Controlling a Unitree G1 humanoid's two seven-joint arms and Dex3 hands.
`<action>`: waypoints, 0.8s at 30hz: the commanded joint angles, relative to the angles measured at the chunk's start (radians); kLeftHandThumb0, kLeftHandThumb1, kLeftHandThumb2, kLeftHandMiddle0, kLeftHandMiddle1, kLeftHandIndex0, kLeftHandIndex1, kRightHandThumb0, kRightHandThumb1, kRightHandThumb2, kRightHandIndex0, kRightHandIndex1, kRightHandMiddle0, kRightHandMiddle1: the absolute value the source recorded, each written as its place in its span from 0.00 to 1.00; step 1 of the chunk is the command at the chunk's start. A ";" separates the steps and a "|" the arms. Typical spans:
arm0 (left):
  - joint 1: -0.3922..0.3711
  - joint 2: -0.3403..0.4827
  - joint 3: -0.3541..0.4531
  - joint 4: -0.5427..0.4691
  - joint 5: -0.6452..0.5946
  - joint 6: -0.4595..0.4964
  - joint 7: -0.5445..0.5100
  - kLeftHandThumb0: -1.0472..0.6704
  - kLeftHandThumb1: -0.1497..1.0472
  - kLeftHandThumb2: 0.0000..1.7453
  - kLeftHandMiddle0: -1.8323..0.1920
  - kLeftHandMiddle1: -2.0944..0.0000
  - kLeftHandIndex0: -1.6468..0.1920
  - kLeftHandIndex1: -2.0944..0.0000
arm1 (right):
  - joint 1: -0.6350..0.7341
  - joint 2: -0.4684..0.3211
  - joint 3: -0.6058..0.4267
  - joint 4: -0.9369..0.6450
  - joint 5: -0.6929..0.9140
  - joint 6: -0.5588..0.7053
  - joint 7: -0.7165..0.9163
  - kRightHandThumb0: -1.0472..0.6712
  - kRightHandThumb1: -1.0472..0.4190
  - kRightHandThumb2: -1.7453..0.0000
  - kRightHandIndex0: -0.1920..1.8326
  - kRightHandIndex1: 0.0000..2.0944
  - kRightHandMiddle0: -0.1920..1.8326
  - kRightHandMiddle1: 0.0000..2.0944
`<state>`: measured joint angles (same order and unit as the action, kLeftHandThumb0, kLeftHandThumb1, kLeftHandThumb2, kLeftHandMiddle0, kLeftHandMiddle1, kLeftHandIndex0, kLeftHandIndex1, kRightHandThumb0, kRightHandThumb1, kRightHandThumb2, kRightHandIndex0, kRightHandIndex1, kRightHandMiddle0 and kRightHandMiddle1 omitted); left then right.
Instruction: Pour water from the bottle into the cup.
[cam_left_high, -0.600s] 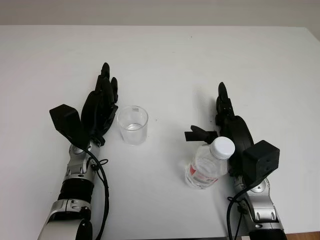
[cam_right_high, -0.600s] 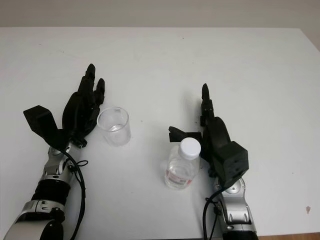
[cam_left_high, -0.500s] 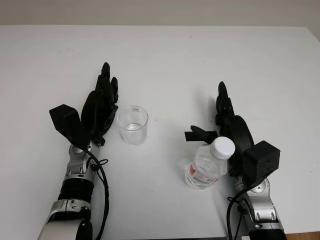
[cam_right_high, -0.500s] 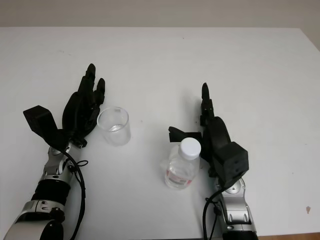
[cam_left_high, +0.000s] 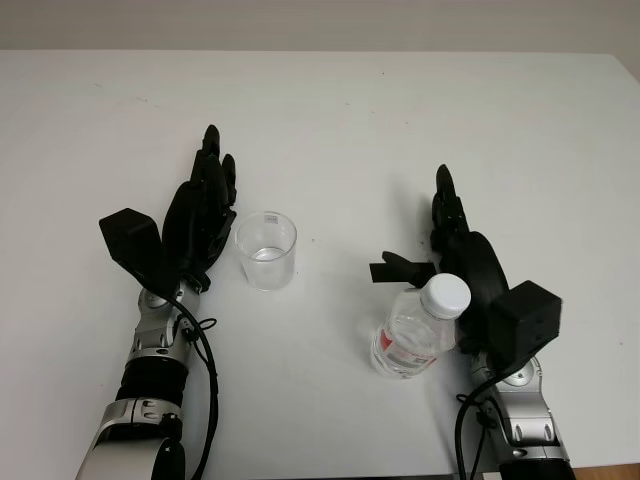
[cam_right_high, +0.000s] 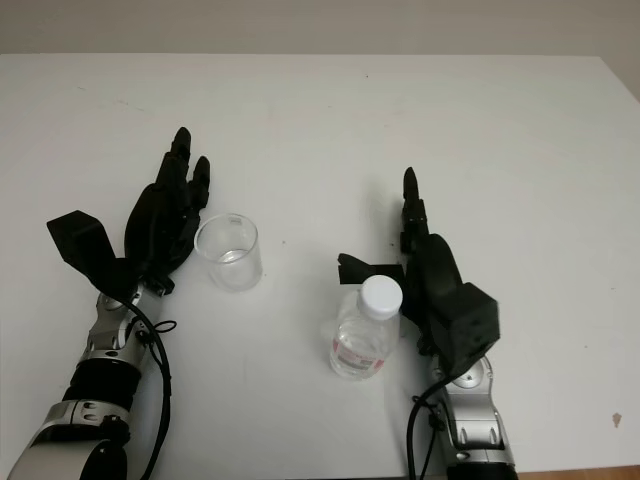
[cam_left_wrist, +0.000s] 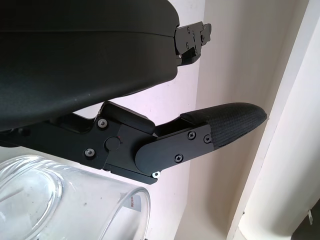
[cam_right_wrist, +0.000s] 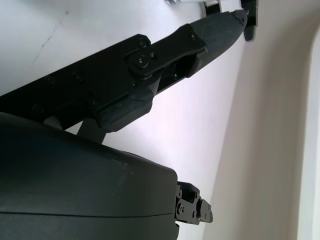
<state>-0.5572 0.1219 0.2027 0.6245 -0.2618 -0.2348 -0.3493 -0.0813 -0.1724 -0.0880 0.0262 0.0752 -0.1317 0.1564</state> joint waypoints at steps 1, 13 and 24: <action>0.006 0.000 0.001 0.013 -0.001 -0.009 -0.006 0.14 1.00 0.42 1.00 1.00 1.00 1.00 | 0.043 -0.034 -0.040 -0.064 0.032 0.009 0.022 0.09 0.10 0.97 0.00 0.00 0.00 0.00; -0.006 -0.004 0.000 0.031 -0.001 -0.009 -0.005 0.13 1.00 0.42 1.00 1.00 1.00 1.00 | 0.240 -0.115 -0.198 -0.274 0.194 0.079 0.128 0.11 0.08 0.97 0.00 0.00 0.00 0.00; -0.018 0.000 0.003 0.051 -0.002 -0.017 -0.012 0.13 1.00 0.43 1.00 1.00 1.00 1.00 | 0.378 -0.143 -0.184 -0.404 0.191 0.044 0.242 0.04 0.08 0.97 0.00 0.00 0.00 0.00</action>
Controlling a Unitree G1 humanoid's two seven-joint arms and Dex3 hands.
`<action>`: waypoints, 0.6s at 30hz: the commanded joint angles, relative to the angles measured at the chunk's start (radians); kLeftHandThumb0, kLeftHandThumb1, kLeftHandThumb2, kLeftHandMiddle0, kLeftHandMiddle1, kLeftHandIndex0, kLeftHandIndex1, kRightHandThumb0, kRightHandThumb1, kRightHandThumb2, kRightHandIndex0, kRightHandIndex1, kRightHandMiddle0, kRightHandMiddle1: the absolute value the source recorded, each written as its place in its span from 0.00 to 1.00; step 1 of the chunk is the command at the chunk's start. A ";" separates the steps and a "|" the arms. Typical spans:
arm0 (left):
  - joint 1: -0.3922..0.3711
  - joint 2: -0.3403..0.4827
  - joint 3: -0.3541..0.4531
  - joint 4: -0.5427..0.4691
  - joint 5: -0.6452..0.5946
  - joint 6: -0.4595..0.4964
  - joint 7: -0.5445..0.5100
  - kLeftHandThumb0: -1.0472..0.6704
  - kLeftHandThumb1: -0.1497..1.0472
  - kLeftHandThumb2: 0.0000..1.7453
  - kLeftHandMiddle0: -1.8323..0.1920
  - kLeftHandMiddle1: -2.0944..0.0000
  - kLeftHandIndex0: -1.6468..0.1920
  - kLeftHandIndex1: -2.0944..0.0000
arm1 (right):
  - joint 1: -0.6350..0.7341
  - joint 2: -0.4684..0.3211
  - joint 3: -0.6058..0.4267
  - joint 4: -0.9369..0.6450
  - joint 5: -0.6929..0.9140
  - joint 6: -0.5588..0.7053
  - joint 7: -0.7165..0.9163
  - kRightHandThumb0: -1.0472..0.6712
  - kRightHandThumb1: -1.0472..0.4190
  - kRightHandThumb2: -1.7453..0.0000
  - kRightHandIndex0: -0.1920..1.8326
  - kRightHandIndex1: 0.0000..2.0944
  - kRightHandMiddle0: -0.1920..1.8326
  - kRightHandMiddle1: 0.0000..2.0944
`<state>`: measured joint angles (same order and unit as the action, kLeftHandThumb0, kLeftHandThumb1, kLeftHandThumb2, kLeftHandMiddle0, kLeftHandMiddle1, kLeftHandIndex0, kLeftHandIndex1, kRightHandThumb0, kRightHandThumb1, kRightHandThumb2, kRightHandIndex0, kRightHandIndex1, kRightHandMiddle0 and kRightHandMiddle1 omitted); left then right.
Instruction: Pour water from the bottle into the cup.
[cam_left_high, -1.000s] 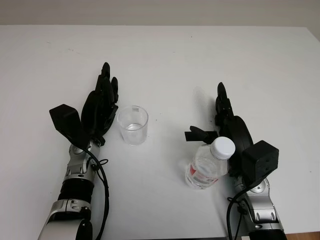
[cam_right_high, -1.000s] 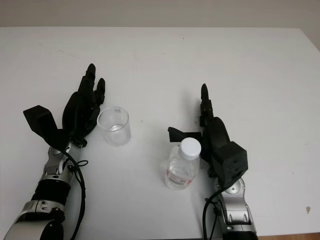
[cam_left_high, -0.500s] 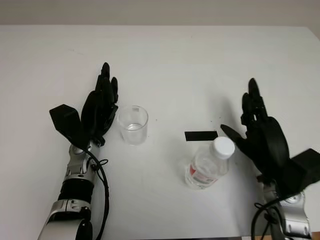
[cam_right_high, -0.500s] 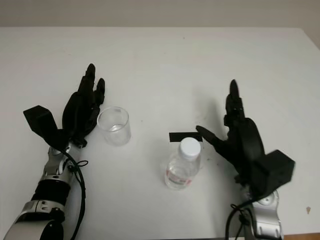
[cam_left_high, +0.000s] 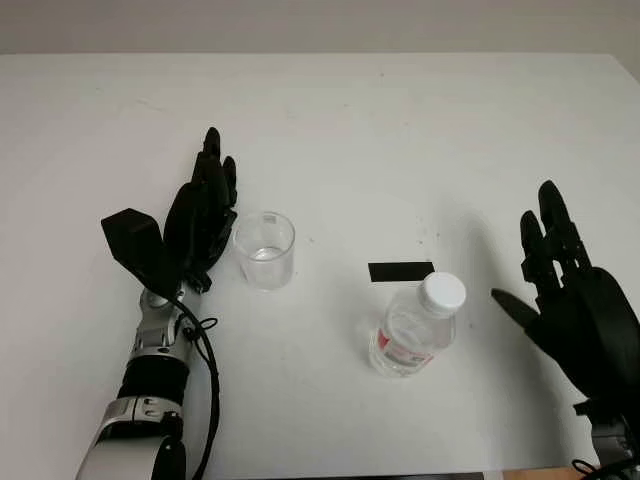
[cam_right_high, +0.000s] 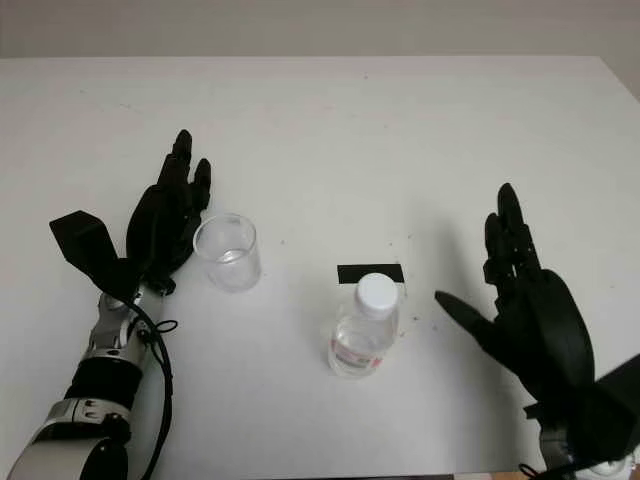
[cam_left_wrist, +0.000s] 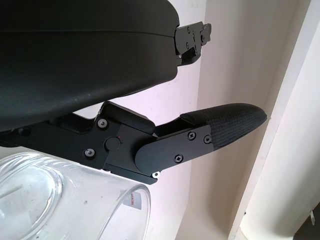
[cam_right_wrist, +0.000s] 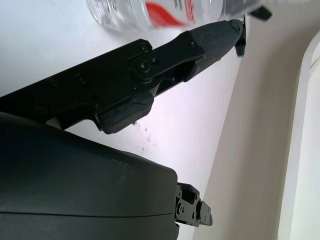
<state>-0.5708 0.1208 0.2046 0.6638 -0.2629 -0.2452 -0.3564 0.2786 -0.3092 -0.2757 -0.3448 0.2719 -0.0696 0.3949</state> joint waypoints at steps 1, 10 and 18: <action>-0.006 0.001 0.002 0.012 -0.002 -0.006 -0.005 0.13 1.00 0.43 1.00 1.00 1.00 1.00 | 0.029 0.000 0.013 -0.045 -0.014 -0.028 0.004 0.04 0.08 0.97 0.00 0.00 0.00 0.00; -0.030 0.004 0.009 0.048 -0.008 -0.014 -0.020 0.13 1.00 0.42 1.00 1.00 1.00 1.00 | 0.091 0.032 0.144 -0.162 -0.101 -0.052 -0.015 0.04 0.08 0.97 0.00 0.00 0.00 0.00; -0.051 0.007 0.022 0.077 -0.013 -0.026 -0.026 0.13 1.00 0.42 1.00 1.00 1.00 1.00 | 0.107 -0.006 0.175 -0.176 -0.158 -0.097 0.015 0.03 0.05 0.96 0.00 0.00 0.00 0.00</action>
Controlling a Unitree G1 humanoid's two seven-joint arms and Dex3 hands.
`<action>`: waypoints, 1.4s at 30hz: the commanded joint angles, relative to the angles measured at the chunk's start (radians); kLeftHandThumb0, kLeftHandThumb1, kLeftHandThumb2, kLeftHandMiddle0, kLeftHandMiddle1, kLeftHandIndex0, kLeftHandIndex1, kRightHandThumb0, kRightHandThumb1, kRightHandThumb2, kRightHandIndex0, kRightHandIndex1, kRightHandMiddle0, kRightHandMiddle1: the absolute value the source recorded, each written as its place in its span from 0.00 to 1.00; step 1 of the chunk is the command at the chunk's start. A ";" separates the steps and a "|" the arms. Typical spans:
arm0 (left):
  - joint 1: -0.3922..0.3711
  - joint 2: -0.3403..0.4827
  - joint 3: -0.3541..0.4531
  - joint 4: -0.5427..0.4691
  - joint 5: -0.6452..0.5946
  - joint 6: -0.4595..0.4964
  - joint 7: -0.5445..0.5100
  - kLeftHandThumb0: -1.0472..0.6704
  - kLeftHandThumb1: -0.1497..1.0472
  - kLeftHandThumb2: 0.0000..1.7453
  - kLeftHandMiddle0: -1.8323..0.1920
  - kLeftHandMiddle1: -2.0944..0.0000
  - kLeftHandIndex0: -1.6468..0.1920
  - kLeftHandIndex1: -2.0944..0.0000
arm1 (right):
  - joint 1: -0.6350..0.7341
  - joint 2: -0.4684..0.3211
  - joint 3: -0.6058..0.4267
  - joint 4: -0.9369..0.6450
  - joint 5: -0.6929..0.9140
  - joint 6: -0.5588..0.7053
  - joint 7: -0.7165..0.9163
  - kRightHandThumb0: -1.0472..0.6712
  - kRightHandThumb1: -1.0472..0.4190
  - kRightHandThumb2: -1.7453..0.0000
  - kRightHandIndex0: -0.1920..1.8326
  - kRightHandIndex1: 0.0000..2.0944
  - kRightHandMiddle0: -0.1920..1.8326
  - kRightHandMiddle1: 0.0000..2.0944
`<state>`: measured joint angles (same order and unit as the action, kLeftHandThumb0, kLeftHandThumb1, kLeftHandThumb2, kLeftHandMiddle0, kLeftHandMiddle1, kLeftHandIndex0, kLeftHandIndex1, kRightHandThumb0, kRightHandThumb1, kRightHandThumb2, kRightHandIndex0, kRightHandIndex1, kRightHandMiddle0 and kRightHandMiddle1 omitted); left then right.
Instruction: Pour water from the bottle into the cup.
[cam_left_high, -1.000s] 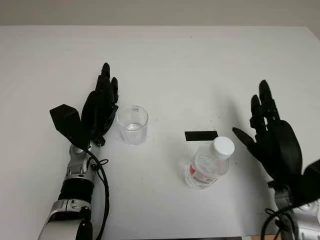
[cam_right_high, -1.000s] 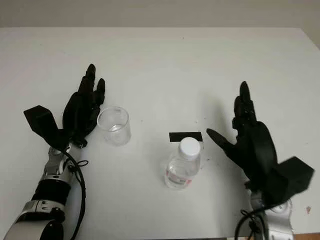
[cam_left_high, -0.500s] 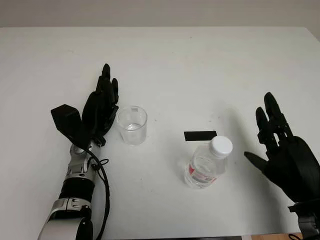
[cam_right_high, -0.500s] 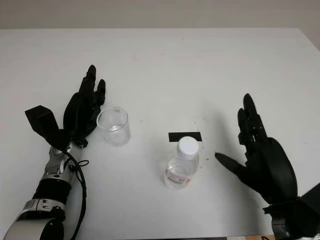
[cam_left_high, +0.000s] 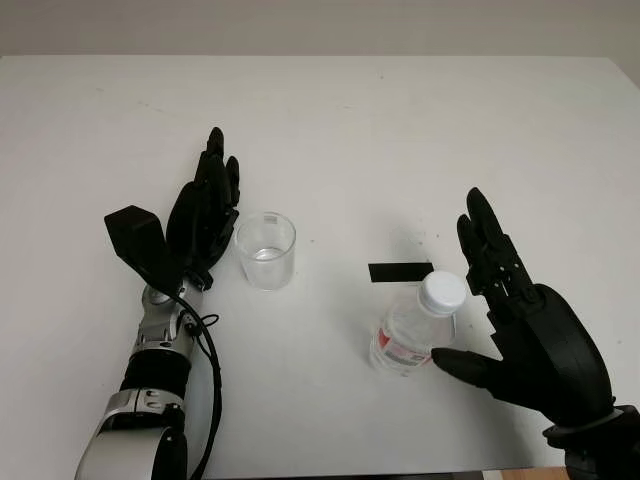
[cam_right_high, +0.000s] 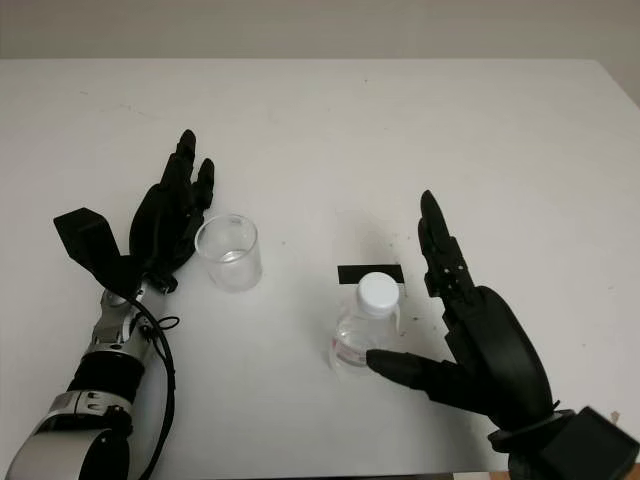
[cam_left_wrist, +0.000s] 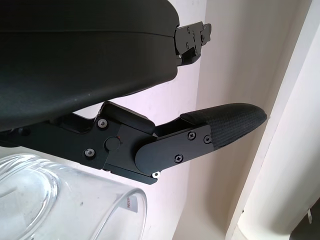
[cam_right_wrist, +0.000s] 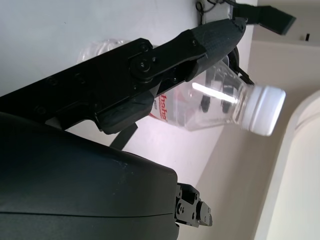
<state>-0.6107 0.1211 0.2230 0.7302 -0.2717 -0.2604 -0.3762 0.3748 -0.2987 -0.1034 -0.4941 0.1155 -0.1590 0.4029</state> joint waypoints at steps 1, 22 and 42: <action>-0.013 0.007 0.004 0.013 -0.004 -0.012 -0.009 0.13 1.00 0.42 1.00 1.00 1.00 1.00 | 0.014 -0.024 0.003 -0.030 -0.004 -0.009 0.014 0.03 0.04 0.96 0.00 0.00 0.00 0.00; -0.046 0.014 0.004 0.064 0.003 -0.054 -0.009 0.12 1.00 0.42 1.00 1.00 1.00 1.00 | -0.184 0.073 0.188 0.334 -0.123 -0.094 -0.065 0.10 0.12 0.97 0.00 0.00 0.00 0.00; -0.048 0.007 0.005 0.067 -0.002 -0.058 -0.006 0.12 1.00 0.41 1.00 1.00 1.00 1.00 | -0.242 0.069 0.226 0.382 -0.128 -0.116 -0.046 0.32 0.00 0.90 0.74 1.00 0.55 1.00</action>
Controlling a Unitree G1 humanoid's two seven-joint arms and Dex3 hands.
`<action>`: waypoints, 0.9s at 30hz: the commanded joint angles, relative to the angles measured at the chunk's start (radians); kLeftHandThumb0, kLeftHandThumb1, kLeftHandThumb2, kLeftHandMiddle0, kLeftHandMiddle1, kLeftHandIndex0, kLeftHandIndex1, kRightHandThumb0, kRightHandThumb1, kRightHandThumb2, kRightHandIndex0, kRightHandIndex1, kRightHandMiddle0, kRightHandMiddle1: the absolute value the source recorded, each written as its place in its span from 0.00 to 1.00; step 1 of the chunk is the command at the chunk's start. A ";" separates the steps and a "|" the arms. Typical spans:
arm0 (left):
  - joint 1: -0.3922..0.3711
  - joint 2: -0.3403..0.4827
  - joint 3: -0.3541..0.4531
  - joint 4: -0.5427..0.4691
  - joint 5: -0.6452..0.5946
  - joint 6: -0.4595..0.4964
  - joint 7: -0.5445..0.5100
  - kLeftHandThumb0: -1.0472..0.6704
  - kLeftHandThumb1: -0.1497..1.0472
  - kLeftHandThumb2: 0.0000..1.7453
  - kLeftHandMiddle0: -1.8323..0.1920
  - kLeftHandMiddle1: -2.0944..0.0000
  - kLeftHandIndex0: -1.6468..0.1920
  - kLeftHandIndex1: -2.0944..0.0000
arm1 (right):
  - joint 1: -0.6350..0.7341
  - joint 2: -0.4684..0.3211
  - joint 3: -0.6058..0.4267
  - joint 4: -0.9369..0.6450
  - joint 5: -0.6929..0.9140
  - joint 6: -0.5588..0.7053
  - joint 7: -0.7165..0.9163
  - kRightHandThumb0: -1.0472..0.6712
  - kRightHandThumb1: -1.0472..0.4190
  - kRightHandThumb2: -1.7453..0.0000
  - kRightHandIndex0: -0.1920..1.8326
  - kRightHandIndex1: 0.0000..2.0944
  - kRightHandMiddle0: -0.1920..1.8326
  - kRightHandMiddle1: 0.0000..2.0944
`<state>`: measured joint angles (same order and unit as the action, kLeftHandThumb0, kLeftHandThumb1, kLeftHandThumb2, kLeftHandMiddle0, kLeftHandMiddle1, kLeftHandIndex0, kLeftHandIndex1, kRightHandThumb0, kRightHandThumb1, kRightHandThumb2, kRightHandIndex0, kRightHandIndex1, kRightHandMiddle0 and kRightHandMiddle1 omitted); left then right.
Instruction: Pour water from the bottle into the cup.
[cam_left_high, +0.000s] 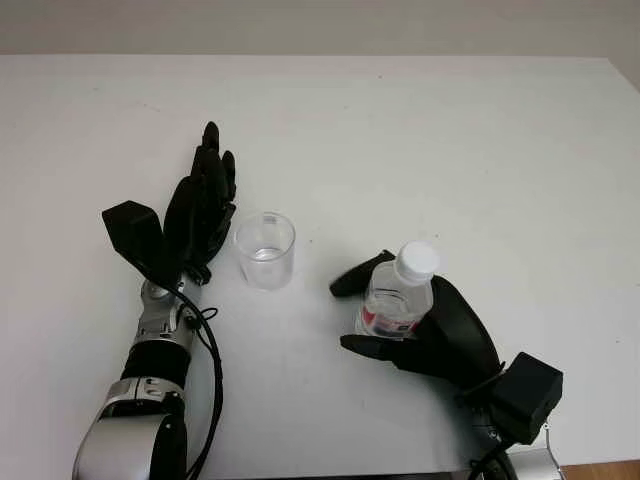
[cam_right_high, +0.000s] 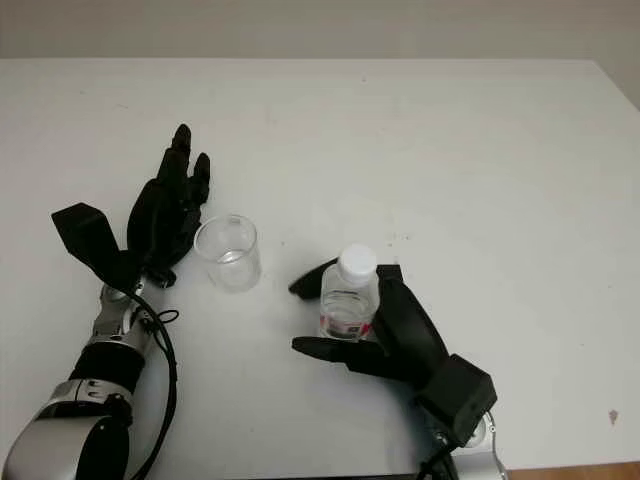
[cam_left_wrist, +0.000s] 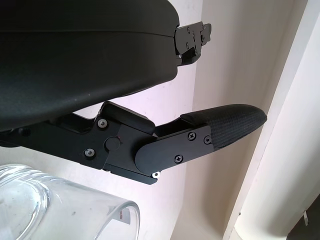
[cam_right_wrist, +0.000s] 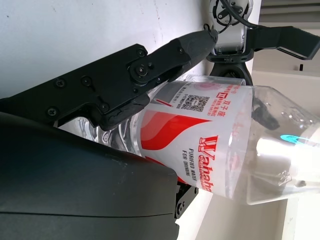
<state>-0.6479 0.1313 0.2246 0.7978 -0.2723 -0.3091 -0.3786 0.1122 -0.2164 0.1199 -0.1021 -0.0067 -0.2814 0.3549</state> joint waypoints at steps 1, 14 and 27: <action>-0.011 -0.004 0.003 0.000 -0.002 -0.008 -0.001 0.12 1.00 0.41 1.00 1.00 1.00 1.00 | 0.020 -0.015 0.003 -0.008 -0.020 -0.003 -0.005 0.32 0.00 0.88 0.75 1.00 0.56 1.00; -0.010 -0.004 0.002 -0.002 0.001 -0.014 0.006 0.12 1.00 0.41 1.00 1.00 1.00 1.00 | -0.026 0.037 -0.036 -0.073 -0.101 0.075 -0.167 0.32 0.00 0.73 0.82 1.00 0.47 1.00; -0.004 -0.012 -0.005 -0.019 0.007 -0.005 0.019 0.12 1.00 0.41 1.00 1.00 1.00 1.00 | -0.451 0.037 -0.105 -0.014 -0.301 0.289 -0.391 0.36 0.00 0.75 0.82 1.00 0.51 1.00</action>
<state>-0.6516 0.1193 0.2227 0.7924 -0.2703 -0.3151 -0.3630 -0.2940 -0.1711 0.0219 -0.1196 -0.2982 -0.0097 -0.0296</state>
